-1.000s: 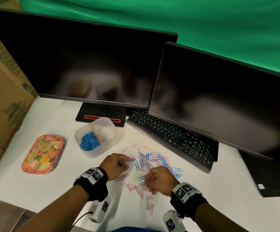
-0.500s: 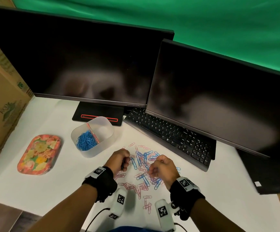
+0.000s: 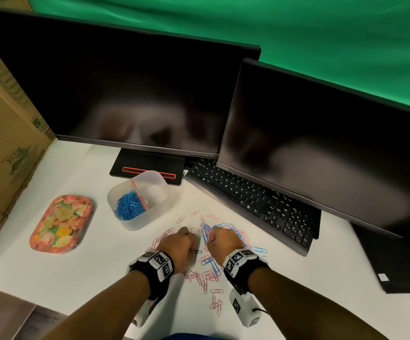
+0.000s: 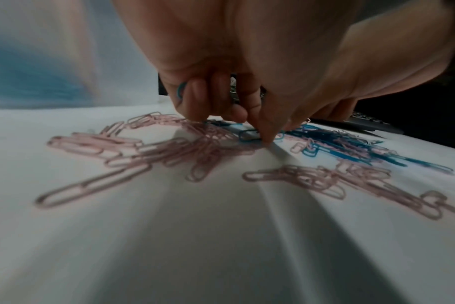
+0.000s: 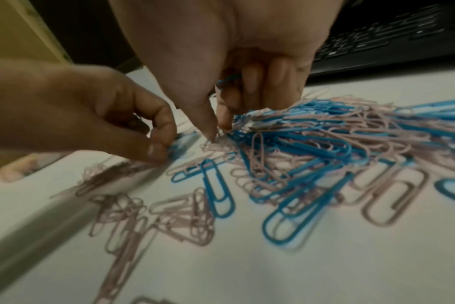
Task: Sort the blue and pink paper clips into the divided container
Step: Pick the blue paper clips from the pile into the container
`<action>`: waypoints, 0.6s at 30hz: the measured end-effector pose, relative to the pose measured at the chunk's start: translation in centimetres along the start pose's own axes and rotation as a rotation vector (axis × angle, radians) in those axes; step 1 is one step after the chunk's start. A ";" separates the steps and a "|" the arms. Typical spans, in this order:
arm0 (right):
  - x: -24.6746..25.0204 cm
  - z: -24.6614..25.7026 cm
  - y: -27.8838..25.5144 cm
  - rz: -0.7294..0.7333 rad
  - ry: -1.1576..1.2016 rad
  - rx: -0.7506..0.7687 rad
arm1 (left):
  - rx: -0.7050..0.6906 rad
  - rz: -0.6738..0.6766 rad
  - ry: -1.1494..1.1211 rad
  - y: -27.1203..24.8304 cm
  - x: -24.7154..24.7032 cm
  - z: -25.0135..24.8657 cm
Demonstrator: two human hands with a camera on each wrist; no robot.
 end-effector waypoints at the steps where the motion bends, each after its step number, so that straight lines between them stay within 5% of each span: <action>1: 0.1 0.3 0.3 -0.004 -0.041 -0.002 | -0.005 -0.024 -0.022 -0.3 0.0 0.1; 5: 0.4 1.5 1.2 -0.041 -0.149 0.031 | -0.001 -0.137 -0.219 -1.0 0.5 0.5; 10: 0.3 2.7 1.9 -0.032 -0.212 0.014 | 0.102 -0.210 -0.733 -1.4 1.1 2.2; 18: 0.5 3.0 1.6 0.021 -0.087 0.038 | 0.163 -0.156 -1.572 -0.7 1.5 3.9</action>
Point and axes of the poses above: each hand's wrist, its own y-axis towards the middle knuckle, its own x-axis out of the back of the hand, z = x × y, the point moved 5 cm from there along y, towards the middle knuckle, and after that the axes turned 15 degrees about z, right-handed, at the moved point
